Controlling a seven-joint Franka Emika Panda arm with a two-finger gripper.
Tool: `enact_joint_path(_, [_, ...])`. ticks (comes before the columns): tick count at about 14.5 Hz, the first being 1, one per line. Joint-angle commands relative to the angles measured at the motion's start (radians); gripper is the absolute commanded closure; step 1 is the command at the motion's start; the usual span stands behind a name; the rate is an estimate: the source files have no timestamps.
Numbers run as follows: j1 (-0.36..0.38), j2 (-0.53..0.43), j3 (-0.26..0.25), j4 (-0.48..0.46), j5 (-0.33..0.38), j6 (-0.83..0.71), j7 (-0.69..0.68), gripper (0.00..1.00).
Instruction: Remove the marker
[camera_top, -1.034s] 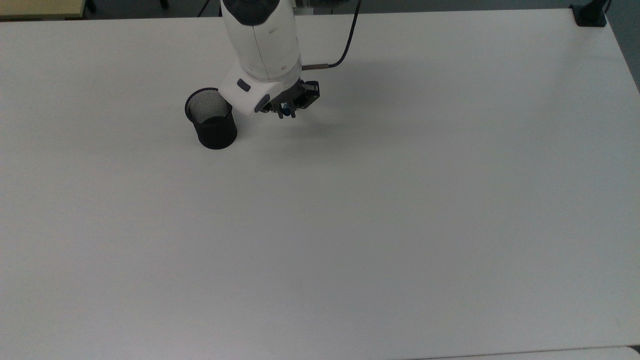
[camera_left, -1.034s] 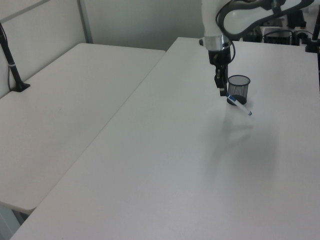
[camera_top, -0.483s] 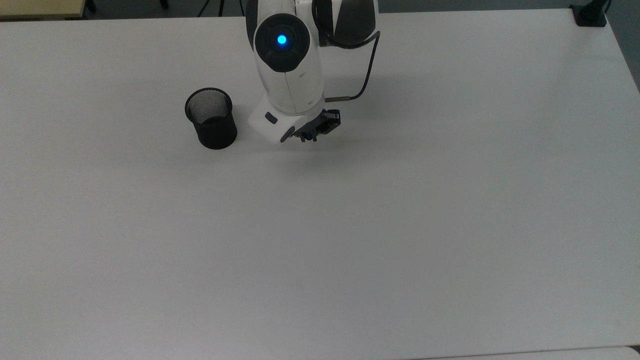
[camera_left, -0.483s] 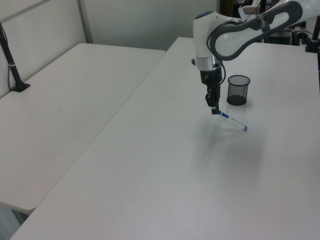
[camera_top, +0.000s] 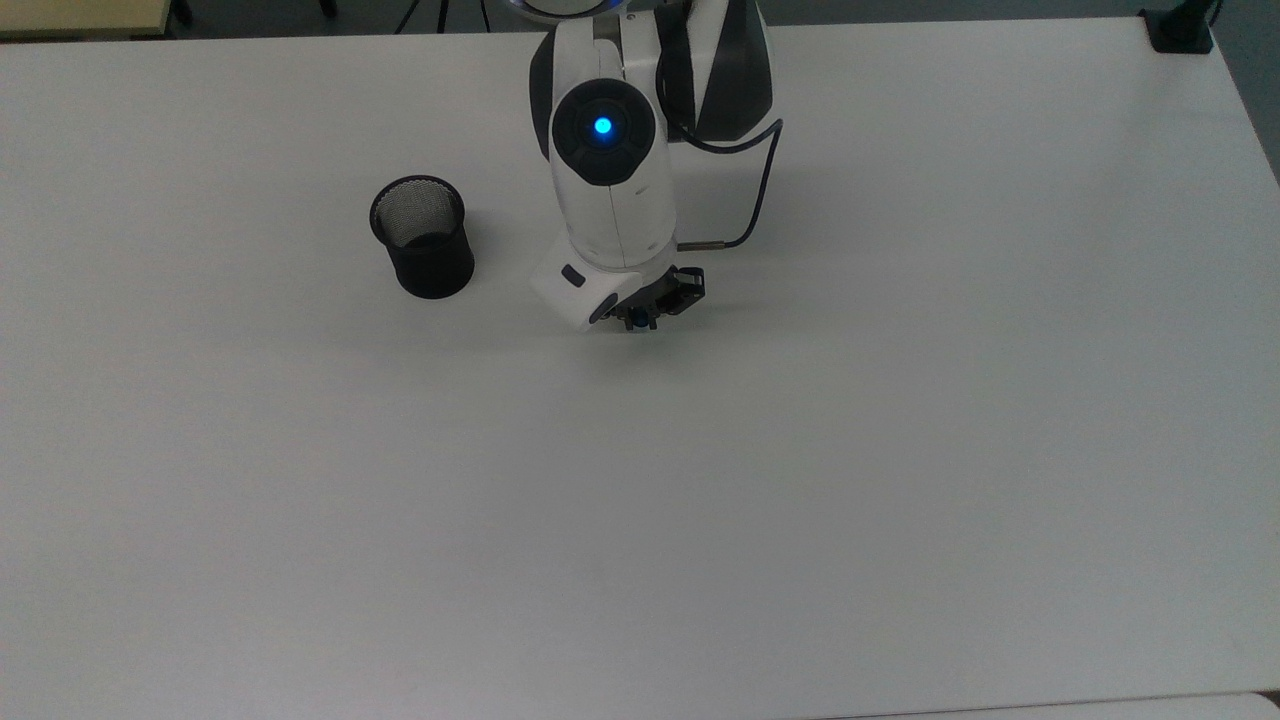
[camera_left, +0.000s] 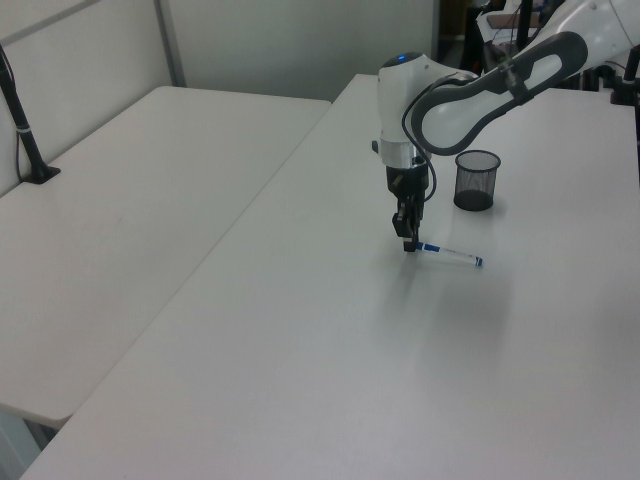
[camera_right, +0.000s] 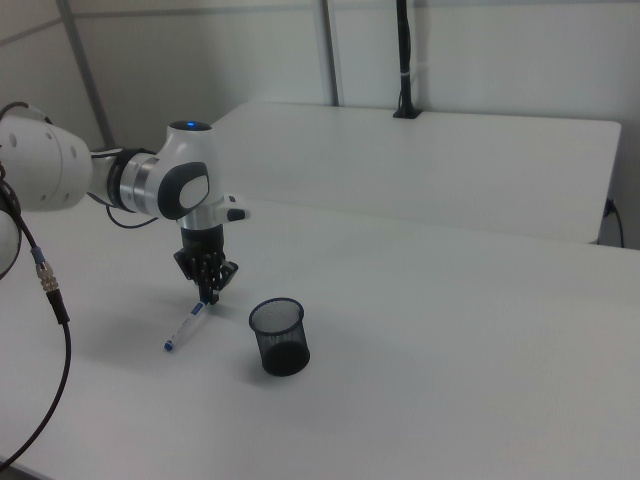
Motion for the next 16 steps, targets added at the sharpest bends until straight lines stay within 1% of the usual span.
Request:
enact_joint_path(1, [0.013, 0.002, -0.006, 0.001, -0.004, 0.019, 0.022, 0.38])
enact_joint_path(2, [0.013, -0.007, -0.006, 0.002, -0.004, 0.015, 0.022, 0.26])
enact_joint_path(3, [0.011, -0.014, -0.006, 0.002, -0.004, 0.015, 0.024, 0.19])
enact_joint_path(4, [0.010, -0.021, -0.006, 0.004, -0.004, 0.013, 0.024, 0.15])
enact_joint_path(5, [0.007, -0.053, -0.006, 0.005, -0.002, -0.014, 0.024, 0.05])
enact_joint_path(6, [0.004, -0.075, -0.008, 0.008, -0.002, -0.055, 0.025, 0.00])
enact_joint_path(8, [0.003, -0.135, -0.017, 0.016, -0.004, -0.132, 0.033, 0.00])
enact_joint_path(10, [-0.004, -0.203, -0.022, 0.024, -0.022, -0.181, 0.045, 0.00])
enact_joint_path(13, [-0.033, -0.309, -0.022, 0.031, -0.077, -0.272, 0.061, 0.00])
enact_joint_path(16, [-0.088, -0.420, -0.020, 0.039, -0.085, -0.352, 0.061, 0.00])
